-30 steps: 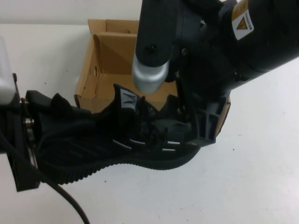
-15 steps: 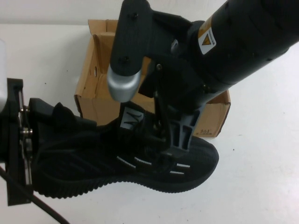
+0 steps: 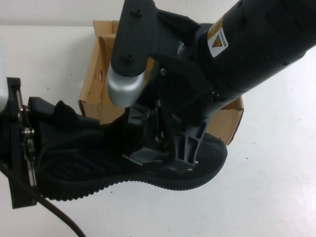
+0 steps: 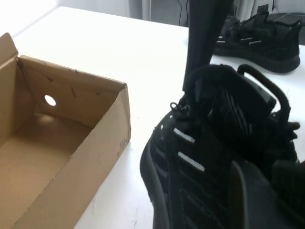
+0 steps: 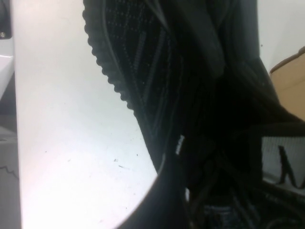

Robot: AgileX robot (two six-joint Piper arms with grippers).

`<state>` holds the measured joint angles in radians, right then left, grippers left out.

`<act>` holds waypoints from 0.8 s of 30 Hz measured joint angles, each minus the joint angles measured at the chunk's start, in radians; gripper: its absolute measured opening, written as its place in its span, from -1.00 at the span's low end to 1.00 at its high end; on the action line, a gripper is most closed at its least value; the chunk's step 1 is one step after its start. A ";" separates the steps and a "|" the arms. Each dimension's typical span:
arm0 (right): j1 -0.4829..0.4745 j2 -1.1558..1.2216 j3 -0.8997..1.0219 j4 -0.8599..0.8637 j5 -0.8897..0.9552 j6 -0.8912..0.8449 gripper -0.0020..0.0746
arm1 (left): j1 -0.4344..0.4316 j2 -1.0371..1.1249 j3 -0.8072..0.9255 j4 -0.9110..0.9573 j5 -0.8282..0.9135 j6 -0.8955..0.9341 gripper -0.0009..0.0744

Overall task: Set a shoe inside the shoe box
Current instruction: Hand over the shoe, then place the shoe in the shoe box

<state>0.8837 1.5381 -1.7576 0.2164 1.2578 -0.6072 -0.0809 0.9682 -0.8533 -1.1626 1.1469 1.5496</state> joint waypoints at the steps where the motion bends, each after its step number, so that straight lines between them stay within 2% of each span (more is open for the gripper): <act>1: 0.000 0.000 0.004 0.000 0.000 0.000 0.55 | 0.000 0.000 0.000 0.000 0.000 0.000 -0.83; 5: 0.000 0.000 0.022 0.000 -0.007 0.000 0.53 | 0.000 0.000 0.000 -0.008 0.000 0.007 -0.83; 8: 0.000 0.002 0.035 -0.011 -0.011 0.029 0.37 | 0.000 0.000 0.000 -0.021 0.000 0.021 -0.83; 10: 0.000 0.007 0.041 -0.032 -0.011 0.054 0.10 | 0.000 0.000 0.000 -0.028 0.000 0.025 -0.83; 13: 0.000 0.017 0.043 -0.060 -0.015 0.062 -0.57 | 0.000 0.000 0.000 -0.028 0.000 0.028 -0.83; 15: 0.000 0.021 0.043 -0.064 -0.017 0.062 -0.77 | 0.000 0.000 0.000 -0.028 -0.002 0.028 -0.83; 18: 0.000 0.021 0.043 -0.064 -0.016 0.062 -0.87 | 0.000 0.000 0.000 -0.028 -0.008 0.030 -0.83; 22: 0.000 0.021 0.043 -0.071 -0.028 0.064 -0.89 | 0.000 0.000 0.000 -0.028 -0.028 0.010 -0.82; 24: 0.000 0.021 0.043 -0.073 -0.030 0.064 -0.89 | 0.000 0.000 0.000 -0.036 -0.049 -0.026 -0.72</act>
<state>0.8837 1.5595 -1.7146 0.1437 1.2276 -0.5428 -0.0809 0.9682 -0.8533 -1.1986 1.0976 1.5232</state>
